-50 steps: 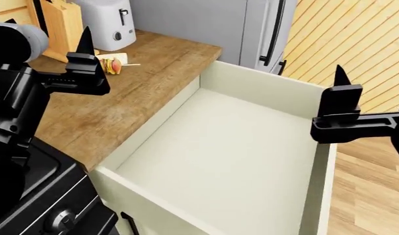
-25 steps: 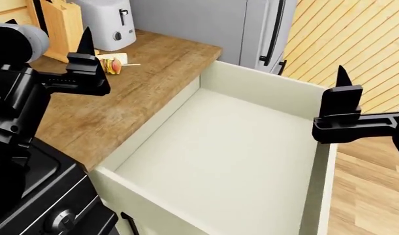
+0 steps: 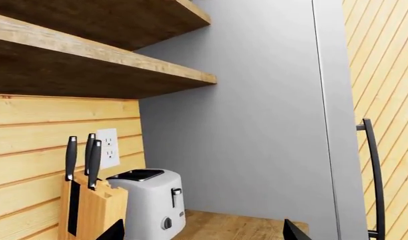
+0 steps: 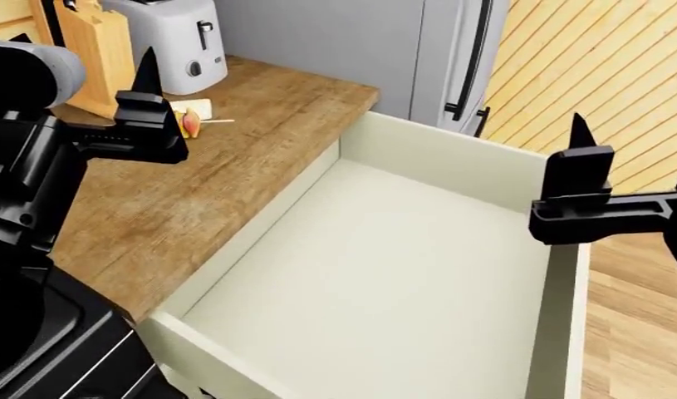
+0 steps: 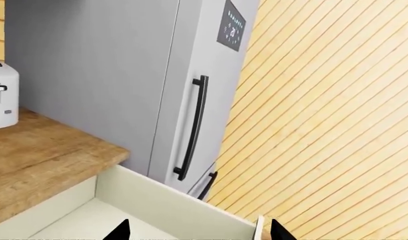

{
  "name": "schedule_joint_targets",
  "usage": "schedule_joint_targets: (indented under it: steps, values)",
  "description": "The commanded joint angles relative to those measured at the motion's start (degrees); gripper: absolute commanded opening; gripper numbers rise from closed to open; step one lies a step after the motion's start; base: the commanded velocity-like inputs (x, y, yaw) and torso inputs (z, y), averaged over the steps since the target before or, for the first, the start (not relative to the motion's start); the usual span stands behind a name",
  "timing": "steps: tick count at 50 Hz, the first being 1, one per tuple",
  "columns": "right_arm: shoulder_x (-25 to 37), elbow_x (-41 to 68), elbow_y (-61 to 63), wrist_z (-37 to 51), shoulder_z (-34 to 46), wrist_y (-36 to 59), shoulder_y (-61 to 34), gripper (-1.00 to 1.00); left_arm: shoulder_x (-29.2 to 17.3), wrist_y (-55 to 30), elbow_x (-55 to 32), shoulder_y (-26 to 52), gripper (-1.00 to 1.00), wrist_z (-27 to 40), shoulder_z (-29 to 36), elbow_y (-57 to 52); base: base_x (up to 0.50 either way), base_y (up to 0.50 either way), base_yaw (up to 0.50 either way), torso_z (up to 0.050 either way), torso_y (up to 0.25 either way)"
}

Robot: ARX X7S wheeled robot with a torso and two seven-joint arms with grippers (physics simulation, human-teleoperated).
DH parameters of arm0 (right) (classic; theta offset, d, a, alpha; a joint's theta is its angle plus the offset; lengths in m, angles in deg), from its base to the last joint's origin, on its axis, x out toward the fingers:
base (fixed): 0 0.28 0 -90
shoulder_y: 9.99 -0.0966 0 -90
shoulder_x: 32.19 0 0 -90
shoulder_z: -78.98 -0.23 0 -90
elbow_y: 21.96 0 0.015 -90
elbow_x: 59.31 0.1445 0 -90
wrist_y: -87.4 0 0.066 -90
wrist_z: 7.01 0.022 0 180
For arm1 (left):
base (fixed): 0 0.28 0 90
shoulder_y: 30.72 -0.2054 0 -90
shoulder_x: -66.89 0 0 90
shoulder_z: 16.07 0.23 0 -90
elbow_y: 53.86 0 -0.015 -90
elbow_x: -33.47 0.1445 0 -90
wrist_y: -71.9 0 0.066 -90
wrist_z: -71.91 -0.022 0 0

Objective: Close the left drawer.

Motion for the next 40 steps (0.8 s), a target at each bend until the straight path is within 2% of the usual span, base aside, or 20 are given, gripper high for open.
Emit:
schedule_joint_targets:
  steps: [1, 10, 15, 22, 23, 40]
  values:
    - [1.08, -0.71, 0.22, -0.32, 0.43, -0.41, 1.02, 1.0, -0.16, 0.21, 0.06, 0.04, 1.0, -0.07, 0.11, 0.14, 0.0, 0.0, 0.0, 0.0, 0.0]
    - [6.94, -3.79, 0.7, -3.53, 1.62, -2.7, 5.67, 1.0, -0.29, 0.35, -0.11, 0.05, 1.0, 0.0, 0.09, 0.17, 0.0, 0.0, 0.0, 0.0, 0.0]
    - [14.35, -9.54, 2.13, -8.34, 3.6, -7.87, 10.95, 1.0, -0.38, 0.4, -0.23, 0.02, 1.0, 0.06, 0.08, 0.17, 0.0, 0.0, 0.0, 0.0, 0.0]
    - [19.3, -14.72, 2.32, -11.98, 5.91, -10.12, 14.21, 1.0, -0.43, 0.72, 0.19, -0.38, 1.0, -0.1, 0.23, 0.13, 0.0, 0.0, 0.0, 0.0, 0.0]
    - [19.44, -15.75, 2.12, -11.4, 6.13, -7.1, 14.4, 1.0, -0.45, 0.76, 0.2, -0.39, 1.0, -0.17, 0.23, 0.2, 0.0, 0.0, 0.0, 0.0, 0.0]
    - [20.38, -31.13, -1.94, -15.04, 18.6, -25.94, 27.44, 1.0, -0.61, 1.29, 0.68, -1.18, 1.0, -0.54, 0.52, 0.4, 0.0, 0.0, 0.0, 0.0, 0.0]
